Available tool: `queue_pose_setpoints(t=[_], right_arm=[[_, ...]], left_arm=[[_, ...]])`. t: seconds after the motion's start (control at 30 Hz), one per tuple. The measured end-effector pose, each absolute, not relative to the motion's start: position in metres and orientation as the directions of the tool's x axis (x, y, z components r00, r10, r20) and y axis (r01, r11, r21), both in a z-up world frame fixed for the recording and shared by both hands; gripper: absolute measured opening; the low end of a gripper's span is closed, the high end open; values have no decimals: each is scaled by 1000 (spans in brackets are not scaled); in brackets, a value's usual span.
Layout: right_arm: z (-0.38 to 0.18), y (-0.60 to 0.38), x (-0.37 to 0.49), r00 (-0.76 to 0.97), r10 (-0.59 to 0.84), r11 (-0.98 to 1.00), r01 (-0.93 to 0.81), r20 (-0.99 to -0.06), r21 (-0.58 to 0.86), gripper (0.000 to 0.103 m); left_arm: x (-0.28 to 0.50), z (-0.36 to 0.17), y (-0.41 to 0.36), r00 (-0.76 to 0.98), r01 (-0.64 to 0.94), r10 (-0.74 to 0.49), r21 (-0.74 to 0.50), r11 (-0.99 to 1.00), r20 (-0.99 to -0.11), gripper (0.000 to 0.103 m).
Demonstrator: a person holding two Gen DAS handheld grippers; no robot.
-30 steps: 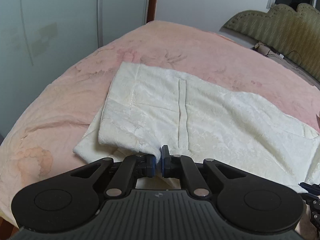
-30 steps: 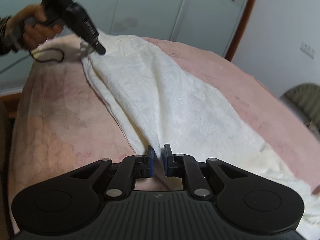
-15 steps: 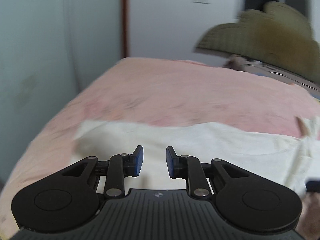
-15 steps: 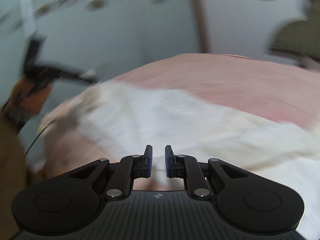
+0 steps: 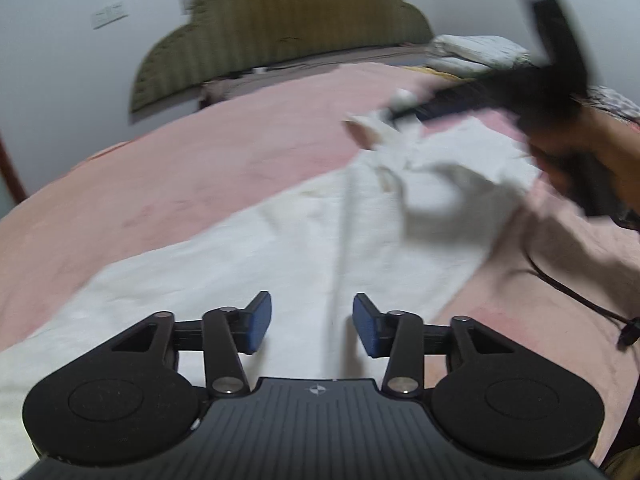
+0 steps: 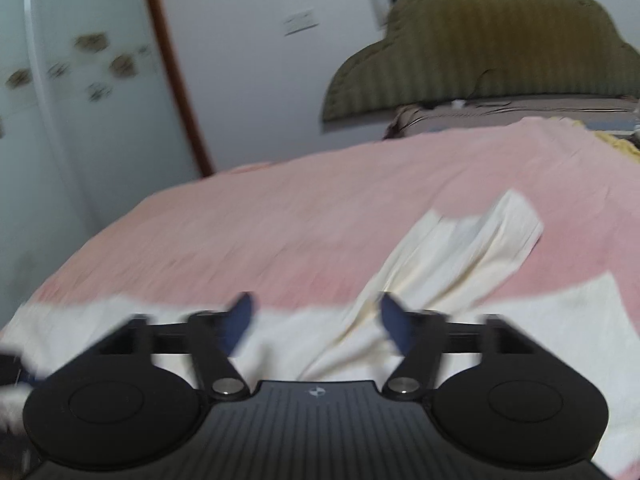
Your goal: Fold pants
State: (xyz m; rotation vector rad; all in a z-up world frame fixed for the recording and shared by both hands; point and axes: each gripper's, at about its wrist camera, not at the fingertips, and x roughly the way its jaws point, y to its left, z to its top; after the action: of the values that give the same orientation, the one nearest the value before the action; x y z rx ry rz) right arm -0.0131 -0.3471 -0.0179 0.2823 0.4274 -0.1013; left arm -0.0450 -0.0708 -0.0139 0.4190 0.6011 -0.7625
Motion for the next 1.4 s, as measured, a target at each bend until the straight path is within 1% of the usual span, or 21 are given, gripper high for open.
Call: queue_pose_setpoints(t=[0.17,0.27,0.3,0.33,0.37,0.4,0.43,0.5,0.57,0.63,0.73,0.83,0.93,1.0,1.07,1.1,1.13,1.17,1.2,1.33,1.4], right_arm=[[-38,-367,70,822,-169,958,267,-543,107,81],[-57,-373,107,759,-230,947,319,-610,41,80],[-62,-375,115,742,-244,942,334,-624,29,73],[-65,-378,120,729,-258,937,349,-634,20,58],[-66,-381,122,725,-274,932,363,-632,13,52],[-65,-384,122,724,-289,924,382,-626,16,37],[-64,-390,120,727,-292,914,403,-621,41,22],[-63,-405,109,750,-269,889,434,-604,143,11],[-62,-426,87,806,-202,826,445,-556,346,8],[-63,-444,56,872,-139,726,413,-470,550,6],[-68,-462,10,929,-105,599,344,-355,723,6],[-74,-473,-24,943,-107,542,321,-315,777,6],[-76,-474,-34,948,-48,550,288,-315,784,7],[-68,-465,-28,944,-39,614,282,-329,737,7],[-59,-450,-16,937,-30,682,274,-348,679,12],[-56,-443,-8,928,-37,711,285,-371,642,22],[-54,-438,3,912,-54,738,311,-407,599,38],[-53,-436,14,894,-77,756,340,-441,559,51],[-54,-435,24,882,-97,768,360,-460,529,70],[-66,-445,63,843,-111,771,407,-526,489,70],[-69,-449,74,850,-88,766,391,-519,511,69]], left_arm=[[-45,-31,-83,572,747,-518,143,649,-636,61],[-43,-36,-89,585,740,-505,163,653,-635,62],[-43,-36,-93,589,738,-501,169,653,-634,62],[-42,-37,-95,590,738,-501,173,652,-633,63],[-41,-38,-97,593,738,-500,177,651,-632,63],[-42,-38,-99,598,736,-497,184,652,-629,63],[-43,-38,-103,603,734,-496,191,652,-625,63],[-44,-40,-107,607,736,-499,201,647,-618,63],[-47,-42,-110,612,739,-502,215,639,-611,63],[-51,-44,-112,619,742,-504,239,626,-602,63],[-56,-48,-119,633,743,-499,285,606,-591,63],[-57,-53,-125,650,734,-483,319,600,-586,64],[-57,-55,-131,673,715,-466,346,607,-575,70],[-57,-56,-134,688,702,-455,361,613,-566,73],[-56,-56,-135,691,697,-451,358,621,-565,75],[-55,-56,-136,692,695,-449,354,626,-565,75],[-55,-56,-136,693,693,-447,350,631,-566,77],[-54,-56,-136,694,690,-444,346,636,-567,78],[-53,-55,-135,695,687,-442,342,641,-568,79],[-48,-55,-133,687,686,-443,313,656,-577,83],[-45,-55,-133,687,683,-442,305,664,-576,85]])
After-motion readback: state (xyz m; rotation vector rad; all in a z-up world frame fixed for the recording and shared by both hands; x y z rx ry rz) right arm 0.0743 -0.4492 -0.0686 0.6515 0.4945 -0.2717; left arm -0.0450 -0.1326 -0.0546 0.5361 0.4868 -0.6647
